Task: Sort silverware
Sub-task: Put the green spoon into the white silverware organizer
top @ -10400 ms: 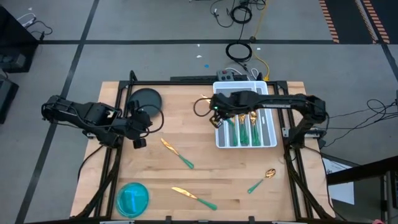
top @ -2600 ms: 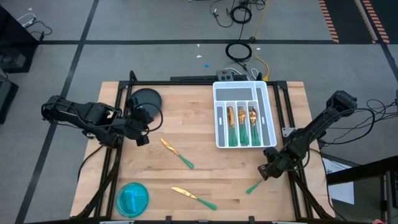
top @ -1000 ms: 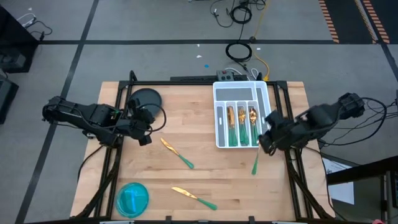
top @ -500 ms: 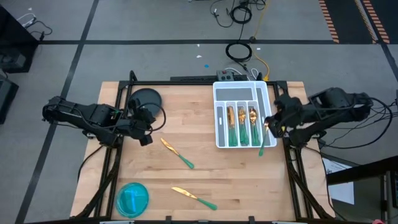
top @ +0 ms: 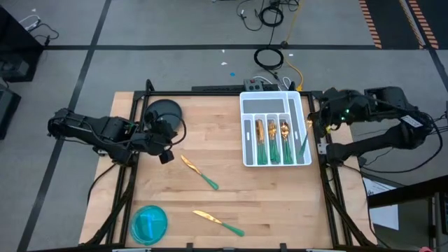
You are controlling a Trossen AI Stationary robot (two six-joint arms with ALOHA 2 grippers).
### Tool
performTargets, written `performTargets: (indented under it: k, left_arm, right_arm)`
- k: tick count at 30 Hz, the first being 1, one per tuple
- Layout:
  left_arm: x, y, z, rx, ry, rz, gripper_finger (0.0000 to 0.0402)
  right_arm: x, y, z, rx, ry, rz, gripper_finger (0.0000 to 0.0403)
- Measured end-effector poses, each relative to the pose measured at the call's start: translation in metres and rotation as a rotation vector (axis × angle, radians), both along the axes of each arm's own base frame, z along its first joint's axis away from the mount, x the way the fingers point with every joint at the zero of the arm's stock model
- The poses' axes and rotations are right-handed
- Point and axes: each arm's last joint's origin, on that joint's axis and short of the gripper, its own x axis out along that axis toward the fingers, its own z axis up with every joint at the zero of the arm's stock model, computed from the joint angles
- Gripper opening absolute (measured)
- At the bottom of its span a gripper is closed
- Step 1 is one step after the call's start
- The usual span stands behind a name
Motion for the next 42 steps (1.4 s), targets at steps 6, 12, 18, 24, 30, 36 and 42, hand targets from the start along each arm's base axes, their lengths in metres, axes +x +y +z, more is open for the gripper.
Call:
performTargets:
  k: [6,12,18,24,30,36,42]
  left_arm:
    - [0.003,0.0,0.002,-0.01,-0.034,0.007,0.0028]
    - [0.006,0.006,0.004,-0.019,-0.07,0.041,0.0028]
    - [0.008,0.01,0.004,-0.035,-0.089,0.079,0.0028]
    - [0.008,0.011,0.004,-0.035,-0.089,0.084,0.0028]
    - [0.008,0.011,0.004,-0.045,-0.096,0.096,0.0028]
    - [0.008,0.011,0.004,-0.05,-0.1,0.102,0.0028]
    - [0.008,0.011,0.004,-0.06,-0.105,0.114,0.0028]
  right_arm:
    - [-0.005,-0.015,0.0,-0.078,0.064,0.009,0.0]
    - [-0.003,-0.031,0.002,-0.149,0.088,0.091,0.0]
    - [0.001,-0.048,-0.002,-0.182,0.065,0.196,0.0]
    - [0.0,-0.064,-0.014,-0.146,0.035,0.311,0.0]
    - [0.001,-0.087,-0.039,-0.085,-0.045,0.338,0.0]
    - [-0.001,-0.11,-0.071,-0.041,-0.094,0.325,0.0]
    - [-0.003,-0.131,-0.106,0.014,-0.174,0.312,0.0]
